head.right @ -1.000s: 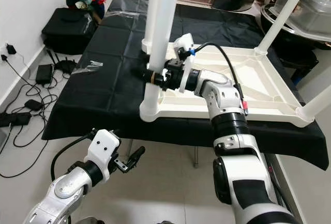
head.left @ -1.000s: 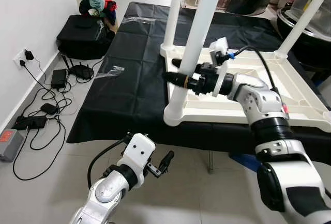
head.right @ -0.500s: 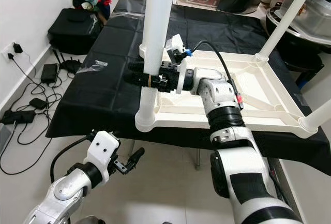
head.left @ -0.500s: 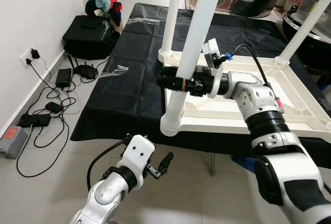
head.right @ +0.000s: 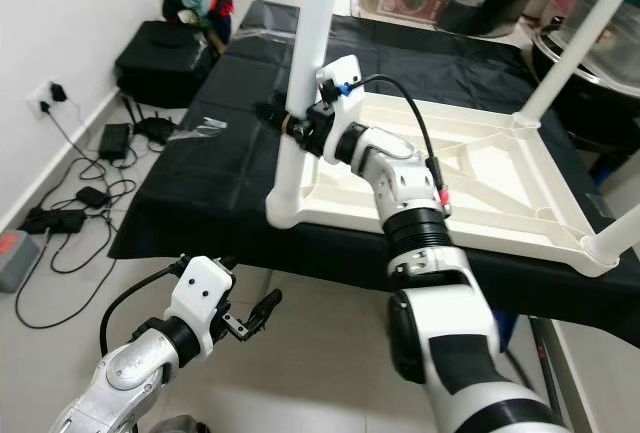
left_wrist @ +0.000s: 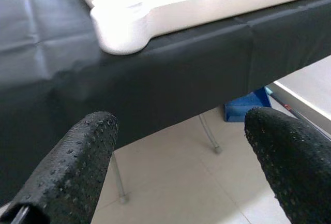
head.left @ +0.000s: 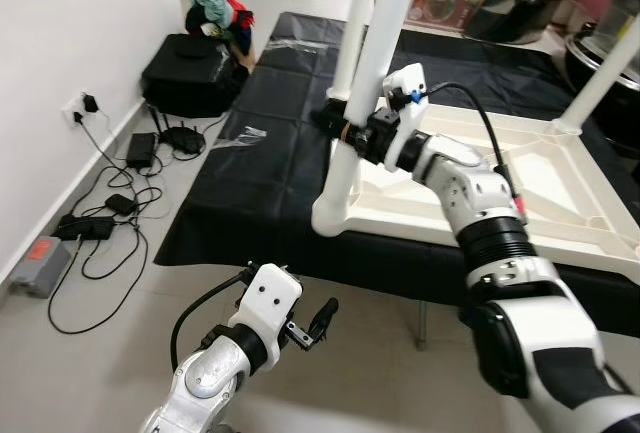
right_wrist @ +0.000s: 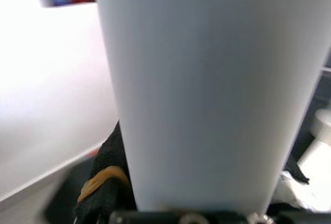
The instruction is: Building children table
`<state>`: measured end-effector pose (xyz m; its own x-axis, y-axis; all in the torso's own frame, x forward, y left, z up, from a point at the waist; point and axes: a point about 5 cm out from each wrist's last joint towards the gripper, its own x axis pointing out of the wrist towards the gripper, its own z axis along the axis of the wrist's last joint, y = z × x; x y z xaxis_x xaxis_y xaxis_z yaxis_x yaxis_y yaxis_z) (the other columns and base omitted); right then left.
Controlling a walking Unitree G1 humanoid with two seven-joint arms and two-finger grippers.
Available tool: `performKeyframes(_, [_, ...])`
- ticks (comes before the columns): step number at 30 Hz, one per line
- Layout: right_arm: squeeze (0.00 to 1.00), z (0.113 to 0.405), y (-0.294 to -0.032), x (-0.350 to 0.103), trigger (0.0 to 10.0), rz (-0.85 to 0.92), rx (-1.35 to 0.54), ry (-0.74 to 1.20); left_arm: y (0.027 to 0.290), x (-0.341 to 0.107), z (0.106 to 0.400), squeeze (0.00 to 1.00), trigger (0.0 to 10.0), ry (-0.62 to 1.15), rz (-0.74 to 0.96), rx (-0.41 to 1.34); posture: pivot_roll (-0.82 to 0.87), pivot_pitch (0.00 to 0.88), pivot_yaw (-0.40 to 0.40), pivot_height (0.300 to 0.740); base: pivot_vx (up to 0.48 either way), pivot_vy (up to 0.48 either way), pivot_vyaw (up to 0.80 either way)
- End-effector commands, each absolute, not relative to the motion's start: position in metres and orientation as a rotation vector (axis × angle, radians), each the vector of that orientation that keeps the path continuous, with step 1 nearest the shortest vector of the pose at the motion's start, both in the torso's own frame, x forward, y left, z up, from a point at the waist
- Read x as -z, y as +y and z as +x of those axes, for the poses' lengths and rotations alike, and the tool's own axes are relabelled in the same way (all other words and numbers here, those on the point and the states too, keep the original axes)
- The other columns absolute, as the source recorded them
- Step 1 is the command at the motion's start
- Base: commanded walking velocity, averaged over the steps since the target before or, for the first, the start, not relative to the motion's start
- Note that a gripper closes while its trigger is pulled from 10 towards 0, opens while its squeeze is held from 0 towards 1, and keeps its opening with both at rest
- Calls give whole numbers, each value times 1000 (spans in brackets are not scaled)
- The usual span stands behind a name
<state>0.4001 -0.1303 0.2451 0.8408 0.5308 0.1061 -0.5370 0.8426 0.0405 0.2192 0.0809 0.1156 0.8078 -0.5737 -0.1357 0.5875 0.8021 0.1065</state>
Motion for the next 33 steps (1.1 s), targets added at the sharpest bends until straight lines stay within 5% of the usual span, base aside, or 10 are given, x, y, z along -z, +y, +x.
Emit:
performKeyframes(1, [0,403,-160,-237,0,89,-262,-67,80,-115,219,0,10000,96,149,625,162,68,-113,740,0,0,0])
performKeyframes(2, [0,398,-168,-231,0,105,-66,-72,81,-115,219,0,10000,96,150,626,165,70,-115,740,0,0,0])
performKeyframes(6, [0,382,-166,-223,0,152,170,-96,81,-116,220,0,10000,95,154,625,167,72,-114,740,0,0,0])
performKeyframes(15, [0,370,-145,-219,0,211,260,-56,82,-116,221,0,10000,92,158,618,169,75,-113,740,0,0,0])
performKeyframes(16, [0,373,-127,-222,10000,240,151,-46,82,-116,221,0,10000,93,156,617,163,79,-114,740,0,0,0])
performKeyframes(21, [0,377,-100,-229,10000,248,-80,-63,82,-116,221,0,10000,95,153,617,159,80,-114,740,0,0,0])
performKeyframes(22, [1000,377,-98,-231,10000,223,-138,-73,82,-116,221,0,10000,95,151,618,161,80,-117,740,0,0,0])
performKeyframes(26, [1000,378,-99,-233,10000,205,-245,-76,81,-116,221,0,10000,95,147,617,160,81,-117,740,0,0,0])
performKeyframes(27, [0,378,-101,-234,10000,192,-330,-81,81,-116,221,0,10000,95,146,616,162,82,-120,740,0,0,0])
performKeyframes(33, [0,366,-108,-236,10000,108,-812,-45,81,-117,221,0,10000,93,143,617,157,84,-117,740,0,0,0])
